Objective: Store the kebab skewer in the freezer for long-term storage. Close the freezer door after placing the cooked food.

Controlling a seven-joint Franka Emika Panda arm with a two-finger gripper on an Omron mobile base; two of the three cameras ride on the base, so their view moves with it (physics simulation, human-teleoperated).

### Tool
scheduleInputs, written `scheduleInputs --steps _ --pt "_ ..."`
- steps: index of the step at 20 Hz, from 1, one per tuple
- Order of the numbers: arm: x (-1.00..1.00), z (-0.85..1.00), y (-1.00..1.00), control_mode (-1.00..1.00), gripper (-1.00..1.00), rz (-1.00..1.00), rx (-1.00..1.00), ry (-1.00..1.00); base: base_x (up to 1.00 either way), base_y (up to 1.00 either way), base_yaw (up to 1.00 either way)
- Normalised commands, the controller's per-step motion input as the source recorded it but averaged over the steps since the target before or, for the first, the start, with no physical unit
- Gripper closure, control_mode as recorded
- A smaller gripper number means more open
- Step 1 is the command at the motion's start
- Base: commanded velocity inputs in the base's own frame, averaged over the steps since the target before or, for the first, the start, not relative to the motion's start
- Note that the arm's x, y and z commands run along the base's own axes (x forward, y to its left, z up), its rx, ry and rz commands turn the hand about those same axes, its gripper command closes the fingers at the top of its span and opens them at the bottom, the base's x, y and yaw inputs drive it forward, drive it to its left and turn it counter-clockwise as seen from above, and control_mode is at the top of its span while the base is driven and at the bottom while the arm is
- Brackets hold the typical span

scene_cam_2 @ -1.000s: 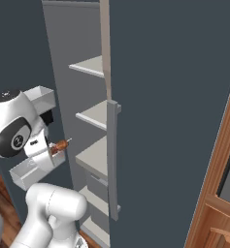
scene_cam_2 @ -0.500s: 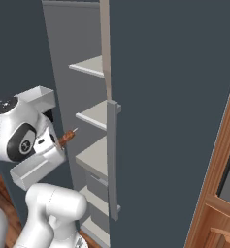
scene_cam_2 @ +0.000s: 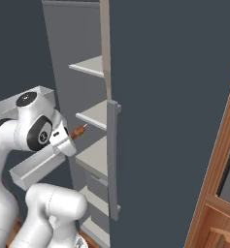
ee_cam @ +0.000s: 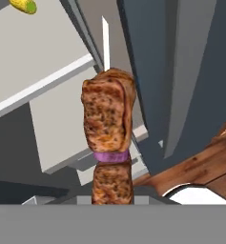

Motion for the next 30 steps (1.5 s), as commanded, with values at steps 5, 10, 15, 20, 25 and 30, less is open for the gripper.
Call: scheduleInputs --steps 5,10,15,20,25,30 --pt "0.53 0.00 -0.14 -1.00 1.00 0.00 0.00 0.10 0.00 0.00 0.00" --pt "0.49 0.00 -0.03 -1.00 1.00 0.01 0.00 0.02 0.00 0.00 0.00" --pt "0.50 0.00 -0.06 -1.00 1.00 0.02 0.00 0.07 0.00 0.00 0.00" --pt "0.53 0.00 -0.09 -1.00 1.00 0.03 0.00 0.06 0.00 0.00 0.00" --pt "0.39 -0.24 -0.05 -1.00 1.00 0.06 -0.04 -0.05 0.00 0.00 0.00" --pt "0.18 -0.26 0.00 -1.00 1.00 0.03 -0.13 -0.12 0.00 0.00 0.00"
